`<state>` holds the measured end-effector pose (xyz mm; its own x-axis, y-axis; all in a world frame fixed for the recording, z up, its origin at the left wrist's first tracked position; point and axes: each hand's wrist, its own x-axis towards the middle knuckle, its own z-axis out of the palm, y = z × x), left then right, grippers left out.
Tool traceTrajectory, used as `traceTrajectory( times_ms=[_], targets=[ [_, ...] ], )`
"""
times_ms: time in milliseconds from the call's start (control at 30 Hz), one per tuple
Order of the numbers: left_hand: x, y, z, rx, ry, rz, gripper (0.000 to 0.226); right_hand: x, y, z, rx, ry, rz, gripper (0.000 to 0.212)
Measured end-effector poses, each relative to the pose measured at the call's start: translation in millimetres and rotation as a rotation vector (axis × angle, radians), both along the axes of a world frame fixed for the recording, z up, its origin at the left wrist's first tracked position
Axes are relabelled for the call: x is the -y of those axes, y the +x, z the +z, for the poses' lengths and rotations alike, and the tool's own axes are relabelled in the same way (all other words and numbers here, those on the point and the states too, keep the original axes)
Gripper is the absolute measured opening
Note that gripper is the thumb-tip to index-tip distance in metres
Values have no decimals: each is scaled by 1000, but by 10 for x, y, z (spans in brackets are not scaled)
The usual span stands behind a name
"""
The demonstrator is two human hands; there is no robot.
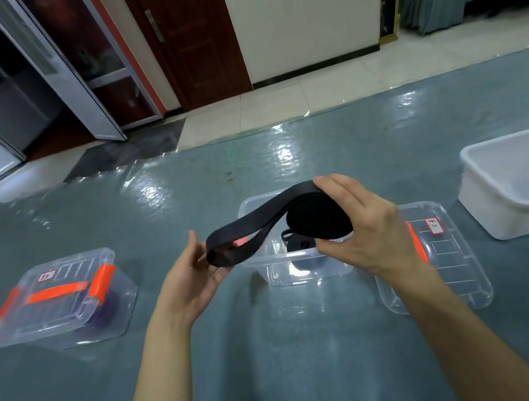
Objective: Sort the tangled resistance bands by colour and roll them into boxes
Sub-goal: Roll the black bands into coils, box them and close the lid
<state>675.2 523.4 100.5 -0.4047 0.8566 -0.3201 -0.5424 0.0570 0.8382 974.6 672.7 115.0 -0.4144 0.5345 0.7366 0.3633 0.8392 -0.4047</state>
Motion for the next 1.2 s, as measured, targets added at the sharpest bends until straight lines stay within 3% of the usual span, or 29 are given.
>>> traceTrajectory(
  times_ms=[100,167,267,333,400,467,533,633,700,800,933,1000,1067,1200],
  targets=[
    [118,-13,-5,-544,-359,36,33,77,-67,159,20,32,53,82],
    [143,42,208,-880,-307,64,29,110,-87,239,51,75,83,81],
    [50,245,823,-1119,-58,-179,56,171,-127,313,121,113,126,80],
    [-78,436,1222,-1317,-44,-396,72,228,-159,338,170,144,137,80],
    [-218,628,1536,-1449,-107,-582,64,272,-170,356,224,173,103,83],
    [-341,750,1693,-1546,-167,-668,40,307,-149,365,238,171,89,86],
    [-414,815,1768,-1623,-174,-688,30,340,-83,368,264,70,128,95],
    [-483,900,1805,-1774,-188,-699,32,318,69,433,371,-329,157,130],
    [-552,992,1786,-1998,-228,-737,36,267,148,486,353,-440,112,125],
    [-654,1162,1715,-2298,-222,-795,42,244,182,551,316,-524,97,100],
    [-729,1254,1691,-2294,-153,-874,40,286,100,498,373,-573,142,42],
    [-742,1239,1705,-2216,-131,-873,37,242,114,475,304,-594,152,35],
    [-736,1157,1713,-1999,-85,-851,35,190,159,468,190,-608,161,31],
    [-705,865,1626,-1261,94,-719,43,146,242,473,-246,-879,383,28]
  ],
)
